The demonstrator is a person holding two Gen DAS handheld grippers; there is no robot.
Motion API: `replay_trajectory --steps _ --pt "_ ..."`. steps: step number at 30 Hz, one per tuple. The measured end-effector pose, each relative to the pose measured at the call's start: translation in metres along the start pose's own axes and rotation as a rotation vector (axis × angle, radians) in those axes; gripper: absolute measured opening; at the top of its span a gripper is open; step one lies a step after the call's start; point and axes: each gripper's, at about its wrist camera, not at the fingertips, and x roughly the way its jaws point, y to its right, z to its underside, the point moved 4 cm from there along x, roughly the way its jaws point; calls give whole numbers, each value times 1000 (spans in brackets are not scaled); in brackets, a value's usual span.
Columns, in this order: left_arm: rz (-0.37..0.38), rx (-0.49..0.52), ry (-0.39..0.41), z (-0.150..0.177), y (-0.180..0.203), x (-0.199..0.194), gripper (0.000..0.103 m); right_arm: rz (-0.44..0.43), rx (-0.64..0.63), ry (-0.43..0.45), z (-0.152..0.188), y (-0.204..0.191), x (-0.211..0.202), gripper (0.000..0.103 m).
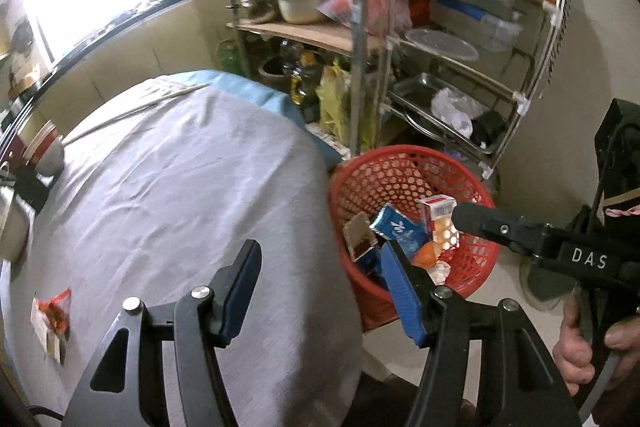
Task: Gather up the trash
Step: 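Move both tools back over the table toward the white box and orange wrapper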
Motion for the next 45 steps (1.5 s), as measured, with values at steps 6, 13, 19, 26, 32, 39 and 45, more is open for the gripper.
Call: replay_trajectory --steps 6,13,19,26,32,39,45 --pt "-60 -89 26 28 -46 -24 64 -16 -95 -39 15 -46 9 60" --pt "-137 -245 29 64 -109 -43 64 -50 -220 -107 40 -106 32 60" --pt "-210 -377 19 100 -161 -53 64 -80 -305 -160 58 -150 59 60" --pt "-339 -538 -25 160 -228 -68 64 -102 -414 -229 93 -190 82 60" --pt "-462 -645 -61 199 -283 -85 64 -103 -445 -278 112 -201 94 60" --pt "-547 -689 -53 215 -311 -109 64 -109 -493 -306 124 -218 100 60" --pt "-571 -661 -41 215 -312 -119 64 -135 -553 -323 134 -246 113 60"
